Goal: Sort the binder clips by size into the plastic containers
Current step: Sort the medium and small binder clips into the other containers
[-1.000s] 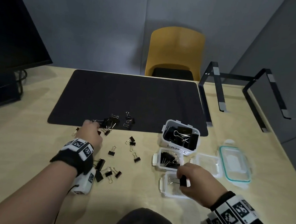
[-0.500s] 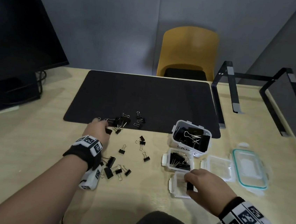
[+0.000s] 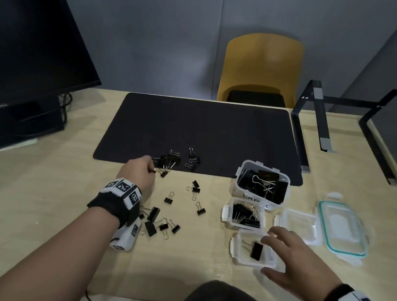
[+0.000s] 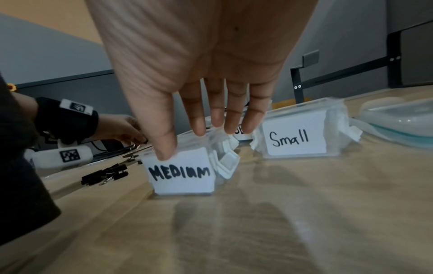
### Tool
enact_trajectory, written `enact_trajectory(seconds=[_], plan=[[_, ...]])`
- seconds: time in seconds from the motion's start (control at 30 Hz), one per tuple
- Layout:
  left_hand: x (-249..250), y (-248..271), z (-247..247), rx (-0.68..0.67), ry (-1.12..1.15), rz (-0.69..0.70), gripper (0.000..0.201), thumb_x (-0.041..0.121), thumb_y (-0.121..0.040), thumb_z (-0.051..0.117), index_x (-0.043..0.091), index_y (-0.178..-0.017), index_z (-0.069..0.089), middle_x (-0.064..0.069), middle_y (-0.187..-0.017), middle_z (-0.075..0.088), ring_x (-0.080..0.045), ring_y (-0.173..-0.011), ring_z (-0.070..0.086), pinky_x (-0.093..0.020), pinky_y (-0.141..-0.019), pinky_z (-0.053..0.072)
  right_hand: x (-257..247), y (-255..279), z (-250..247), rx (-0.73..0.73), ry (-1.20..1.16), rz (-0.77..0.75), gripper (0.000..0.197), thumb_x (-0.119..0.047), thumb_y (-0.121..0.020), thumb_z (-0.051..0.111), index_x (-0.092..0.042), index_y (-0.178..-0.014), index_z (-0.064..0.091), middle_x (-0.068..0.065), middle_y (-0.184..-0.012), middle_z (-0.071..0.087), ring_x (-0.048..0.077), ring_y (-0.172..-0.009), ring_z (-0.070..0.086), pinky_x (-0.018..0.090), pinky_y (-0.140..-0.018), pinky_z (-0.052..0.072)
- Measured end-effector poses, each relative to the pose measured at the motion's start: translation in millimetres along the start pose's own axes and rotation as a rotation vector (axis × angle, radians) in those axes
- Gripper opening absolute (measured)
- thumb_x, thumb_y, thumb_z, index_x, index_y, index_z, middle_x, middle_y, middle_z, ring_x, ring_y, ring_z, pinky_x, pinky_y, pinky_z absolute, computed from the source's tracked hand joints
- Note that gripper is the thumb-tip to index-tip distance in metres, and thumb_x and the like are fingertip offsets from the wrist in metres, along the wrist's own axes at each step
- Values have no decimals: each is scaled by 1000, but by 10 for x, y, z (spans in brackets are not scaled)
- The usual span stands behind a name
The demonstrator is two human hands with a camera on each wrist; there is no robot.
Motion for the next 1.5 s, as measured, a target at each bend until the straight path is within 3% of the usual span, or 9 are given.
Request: enact_trajectory(seconds=[0.1,0.23,0.33,0.53,0.7,0.9,1.13,1.37,1.5], plan=[[278,193,-93,14,232,56,13,19,-86,61,25,-98,63,7,-91,65,-13,-77,59,-24,-65,44,21,2,49,9,-75,14,53,-42,-69,75,-30,-116,55,-4,-124,52,15,-104,56,22,-86,48],[747,603,48,-150,331,164,18,20,-85,60,32,-96,65,15,-77,65,-6,-70,64,-19,-61,46,5,-31,65,26,-113,14,61,-44,-79,66,-28,-133,43,-8,-136,39,10,-121,42,13,-99,30],[1027,859,251,-260,359,248,17,21,-81,64,31,-95,69,14,-89,69,-5,-87,64,-27,-82,53,7,-34,55,38,-165,25,69,-43,-80,66,-27,-139,35,-13,-136,34,6,-124,38,7,-98,21],[1450,1276,562,-364,407,292,13,28,-83,66,27,-95,65,11,-84,66,-8,-81,63,-31,-79,54,31,-62,55,31,-256,43,77,-42,-78,68,-27,-142,30,-13,-136,30,1,-117,41,5,-91,27],[1560,1457,725,-318,418,288,10,29,-82,66,27,-92,65,14,-79,61,-8,-80,60,-30,-78,53,84,-86,75,51,-325,14,79,-41,-74,73,-25,-141,35,-12,-132,33,-1,-106,41,8,-88,36],[1593,1544,867,-192,366,348,22,37,-85,64,27,-105,67,9,-107,57,-7,-107,44,-21,-93,36,148,-92,114,92,-399,-20,78,-40,-71,75,-24,-138,39,-17,-124,33,1,-106,45,14,-90,41],[1276,1545,747,-70,426,193,18,31,-92,55,25,-107,63,15,-99,54,-6,-98,51,-26,-93,46,200,-43,192,125,-525,37,78,-40,-71,77,-30,-138,39,-14,-121,31,1,-92,47,8,-82,40],[280,1396,506,54,238,-85,24,21,-88,60,18,-112,60,4,-106,57,-10,-89,53,-21,-80,43,164,83,319,190,-646,69,72,-43,-75,68,-41,-139,34,-22,-130,33,6,-101,55,28,-93,50],[-157,1375,469,51,182,-206,38,22,-82,67,16,-117,54,-3,-114,56,-17,-98,54,-31,-90,46,132,114,366,252,-695,108,70,-44,-73,68,-51,-134,34,-27,-131,34,8,-111,50,36,-98,48]])
Point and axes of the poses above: each hand's wrist, its own y-axis away from the middle knuckle, its own z-axis out of the palm, x = y × z, the point moved 6 cm from there along -y, towards the middle knuckle
